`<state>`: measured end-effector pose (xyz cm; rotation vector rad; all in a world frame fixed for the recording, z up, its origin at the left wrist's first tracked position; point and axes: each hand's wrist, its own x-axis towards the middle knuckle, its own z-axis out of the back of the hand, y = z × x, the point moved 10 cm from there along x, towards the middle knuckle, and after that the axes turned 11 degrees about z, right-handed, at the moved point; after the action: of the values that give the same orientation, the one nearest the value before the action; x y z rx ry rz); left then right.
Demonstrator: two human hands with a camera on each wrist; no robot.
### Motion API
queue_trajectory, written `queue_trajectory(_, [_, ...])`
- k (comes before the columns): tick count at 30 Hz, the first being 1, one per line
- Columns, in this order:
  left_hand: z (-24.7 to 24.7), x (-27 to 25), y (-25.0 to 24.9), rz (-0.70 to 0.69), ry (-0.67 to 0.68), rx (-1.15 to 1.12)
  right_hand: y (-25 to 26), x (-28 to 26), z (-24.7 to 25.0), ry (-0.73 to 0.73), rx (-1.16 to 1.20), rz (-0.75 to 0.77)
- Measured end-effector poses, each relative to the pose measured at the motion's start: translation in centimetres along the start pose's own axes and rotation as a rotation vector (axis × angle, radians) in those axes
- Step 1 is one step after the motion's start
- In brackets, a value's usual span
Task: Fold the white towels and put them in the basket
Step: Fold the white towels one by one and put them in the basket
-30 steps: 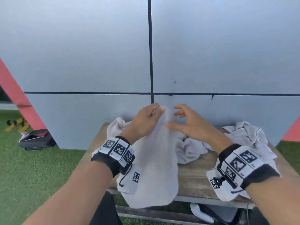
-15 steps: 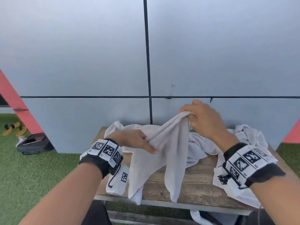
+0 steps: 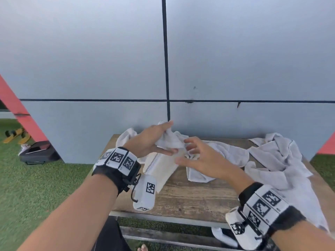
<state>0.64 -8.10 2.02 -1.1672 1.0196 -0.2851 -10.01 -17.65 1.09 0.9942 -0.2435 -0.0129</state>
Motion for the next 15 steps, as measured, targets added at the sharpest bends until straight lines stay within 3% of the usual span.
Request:
queue_trajectory(4, [-2.8, 0.0, -1.2, -0.013, 0.15, 0.029, -1.2, 0.4, -1.7, -0.111, 0.061, 0.003])
queue_trajectory(6, [-2.2, -0.2, -1.4, -0.01, 0.107, 0.072, -2.1, 0.9, -0.3, -0.2, -0.017, -0.013])
queue_trajectory(10, [4.8, -0.7, -1.4, -0.015, -0.34, 0.221, -2.8, 0.9, 5.0, -0.437, -0.082, -0.021])
queue_trajectory(12, [7.7, -1.6, -1.6, -0.077, -0.586, 0.335, -1.6, 1.2, 6.5, -0.45, -0.122, 0.033])
queue_trajectory(14, [7.0, -2.7, -2.4, -0.233, -0.669, 0.437, -0.2, 2.1, 6.6, -0.404, -0.207, 0.091])
queue_trajectory(15, [5.1, -3.0, -2.5, -0.305, -0.598, 0.469, 0.5, 2.6, 6.2, -0.372, -0.24, 0.118])
